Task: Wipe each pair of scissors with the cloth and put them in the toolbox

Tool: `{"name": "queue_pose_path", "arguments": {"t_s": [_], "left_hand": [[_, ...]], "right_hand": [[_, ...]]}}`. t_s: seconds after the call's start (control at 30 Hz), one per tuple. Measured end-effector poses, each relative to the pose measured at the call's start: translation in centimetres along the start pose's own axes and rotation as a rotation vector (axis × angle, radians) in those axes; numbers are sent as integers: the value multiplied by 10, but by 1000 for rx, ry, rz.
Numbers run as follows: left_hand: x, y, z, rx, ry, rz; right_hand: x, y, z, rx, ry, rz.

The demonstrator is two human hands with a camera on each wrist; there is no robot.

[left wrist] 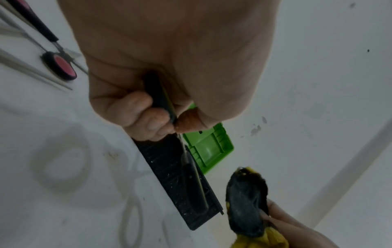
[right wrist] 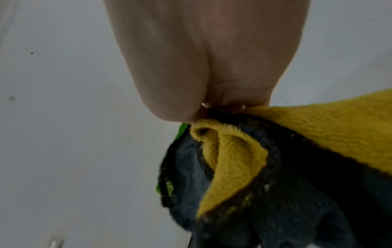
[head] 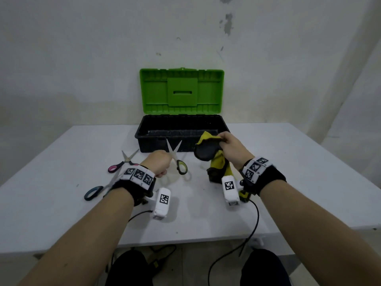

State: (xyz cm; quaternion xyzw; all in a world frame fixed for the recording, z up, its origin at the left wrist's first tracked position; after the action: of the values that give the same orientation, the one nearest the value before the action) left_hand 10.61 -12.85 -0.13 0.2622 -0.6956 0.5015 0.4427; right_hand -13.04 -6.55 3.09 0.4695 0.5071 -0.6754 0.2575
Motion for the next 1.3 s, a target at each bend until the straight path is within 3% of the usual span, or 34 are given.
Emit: {"name": "queue_pose_path", "arguments": {"t_s": [0.07, 0.17, 0.37, 0.53, 0.63, 0.73, 0.9, 1.0, 1.13, 1.23, 1.3], "left_hand": [[1, 6, -2, 2, 67, -15], [-1, 14, -2, 0, 133, -14], [1, 24, 1, -17, 143, -1], [5, 31, 3, -27, 159, 15], [8, 35, 3, -39, 170, 16], [9, 39, -1, -55, 189, 40], [11, 42, -4, -58, 235, -5], [14, 44, -8, -90, 277, -54], [12, 47, -7, -130, 317, -72], [10, 49, -3, -152, 338, -78], [12, 51, -2, -163, 361, -94]], "right_hand": [[-1, 3, -9, -71, -5, 109], [-3, 5, -24, -198, 54, 85], [7, -9, -32, -285, 122, -286], [6, -6, -33, -333, -23, -704], [10, -3, -36, -359, -40, -817], [8, -2, -37, -340, -91, -820], [-13, -13, -33, -38, -266, -568], [-14, -11, -33, -64, -208, -318], [-2, -5, -35, -154, 14, -57], [3, -2, -39, -271, -3, -199], [2, -4, -41, -242, -87, -204]]}}
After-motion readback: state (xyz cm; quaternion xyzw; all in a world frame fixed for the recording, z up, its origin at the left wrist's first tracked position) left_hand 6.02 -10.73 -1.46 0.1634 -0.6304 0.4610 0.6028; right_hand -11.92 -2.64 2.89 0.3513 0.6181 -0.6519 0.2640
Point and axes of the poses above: each hand's wrist, its own z-axis towards the middle knuckle, its own y-axis out of the palm, x = y × z, the point moved 4 cm from there along z, towards the middle knuckle, and after that the axes turned 10 degrees about y, right-handed, at the moved point
